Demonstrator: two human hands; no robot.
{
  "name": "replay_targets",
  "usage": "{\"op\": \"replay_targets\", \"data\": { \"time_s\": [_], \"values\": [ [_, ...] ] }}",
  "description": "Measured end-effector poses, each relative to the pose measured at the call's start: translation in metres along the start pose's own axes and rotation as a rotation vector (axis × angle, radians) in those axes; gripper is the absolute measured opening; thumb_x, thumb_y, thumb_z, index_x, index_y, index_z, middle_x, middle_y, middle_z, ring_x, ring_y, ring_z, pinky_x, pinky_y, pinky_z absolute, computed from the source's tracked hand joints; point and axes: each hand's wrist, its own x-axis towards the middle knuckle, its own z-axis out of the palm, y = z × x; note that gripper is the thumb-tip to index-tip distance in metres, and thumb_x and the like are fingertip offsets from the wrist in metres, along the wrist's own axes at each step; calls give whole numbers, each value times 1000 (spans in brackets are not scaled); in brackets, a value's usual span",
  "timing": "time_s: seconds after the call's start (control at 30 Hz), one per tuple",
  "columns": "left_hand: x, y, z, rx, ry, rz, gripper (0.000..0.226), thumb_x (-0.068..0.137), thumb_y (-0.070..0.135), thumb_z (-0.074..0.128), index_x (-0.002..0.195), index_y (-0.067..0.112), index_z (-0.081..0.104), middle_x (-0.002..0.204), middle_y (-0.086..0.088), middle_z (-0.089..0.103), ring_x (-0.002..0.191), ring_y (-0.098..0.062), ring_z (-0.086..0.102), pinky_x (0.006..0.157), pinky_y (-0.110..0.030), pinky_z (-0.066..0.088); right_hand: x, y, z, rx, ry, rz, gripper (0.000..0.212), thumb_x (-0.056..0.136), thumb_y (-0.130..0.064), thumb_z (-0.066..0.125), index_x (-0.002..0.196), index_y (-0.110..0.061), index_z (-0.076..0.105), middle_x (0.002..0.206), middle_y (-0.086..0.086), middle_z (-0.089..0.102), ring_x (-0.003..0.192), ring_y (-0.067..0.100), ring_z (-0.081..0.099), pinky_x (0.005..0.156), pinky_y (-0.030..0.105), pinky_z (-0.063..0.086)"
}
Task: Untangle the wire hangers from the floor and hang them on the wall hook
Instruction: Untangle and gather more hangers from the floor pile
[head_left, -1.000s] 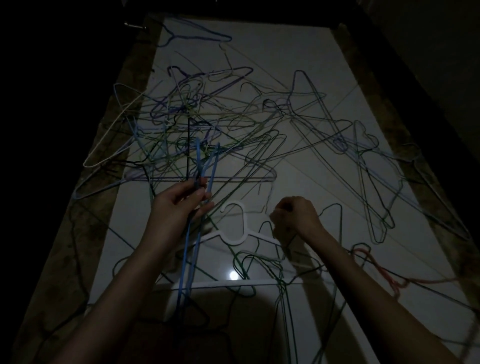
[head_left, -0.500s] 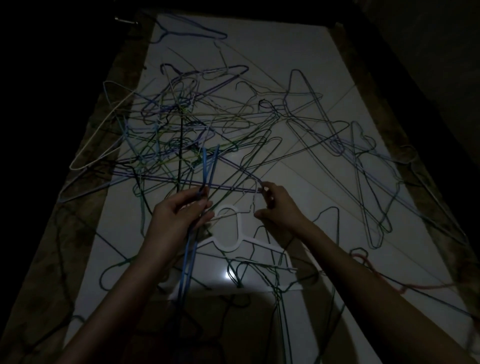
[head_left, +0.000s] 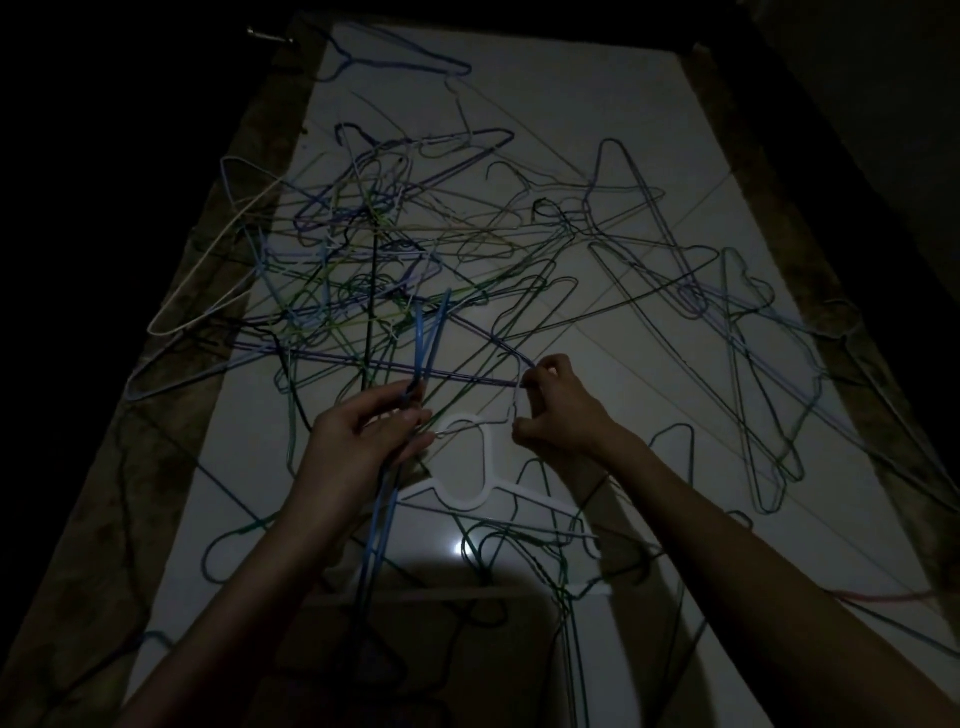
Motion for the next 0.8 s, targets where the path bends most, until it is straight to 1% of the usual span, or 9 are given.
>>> {"op": "replay_targets", "data": {
  "time_s": [0.1,0.23,0.37,0.47,0.53,0.6,0.67,0.73,0.8],
  "values": [
    [-1,0,0,2,3,-2,28,87,-3,54,115,-2,61,107,-9,66,90,-14,67,74,-22,57,0,-2,3,-12,11,19,57,71,-29,72,120,-11,48,125,8,37,109,26,45,77,37,45],
    [-2,1,-2,20,2,0,26,88,-1,54,113,-2,62,104,-6,68,87,-11,69,72,-20,57,-1,-5,4,-17,4,18,46,75,-25,68,113,-11,49,118,8,42,101,27,50,71,33,41],
    [-1,1,-5,4,10,-2,25,89,-1,53,113,-1,62,105,-6,67,87,-10,68,69,-16,55,3,-4,-1,7,-36,43,36,78,-30,67,107,-15,53,113,5,45,98,23,51,80,37,46],
    [-2,1,-5,13,3,2,25,89,-1,53,112,0,62,106,-7,67,85,-8,69,69,-16,55,8,-4,0,45,-3,47,25,85,-35,58,98,-13,58,102,5,47,93,23,52,82,39,47],
    [-2,1,-4,4,-5,-3,25,89,-2,52,112,-1,61,104,-6,66,81,-4,69,66,-14,54,11,-7,0,68,21,69,26,88,-38,55,86,-14,60,90,3,51,86,21,54,73,34,45],
    [-2,1,-4,2,-7,-4,24,89,-2,52,111,-1,62,102,-6,66,78,-2,69,64,-12,53,11,-9,0,49,-9,107,30,86,-42,58,76,-14,61,76,2,56,77,18,56,64,28,40],
    [-2,1,-6,14,-9,-6,21,90,1,53,108,2,64,100,-8,67,79,-4,69,64,-11,52,6,-8,7,33,-83,146,34,82,-47,62,66,-17,59,66,-2,54,70,15,54,62,25,38],
    [-2,1,-8,18,-14,-3,19,91,4,53,104,7,66,99,-10,68,83,-6,69,65,-12,52,0,-4,14,65,-149,166,38,81,-47,64,55,-23,51,57,-6,49,64,12,51,61,24,37],
    [-2,2,-9,21,-20,6,18,91,4,53,102,10,66,100,-10,68,87,-9,69,67,-13,53,-2,-1,17,59,-170,163,38,80,-45,65,55,-22,49,57,-7,46,64,13,51,62,24,37]
  ]
}}
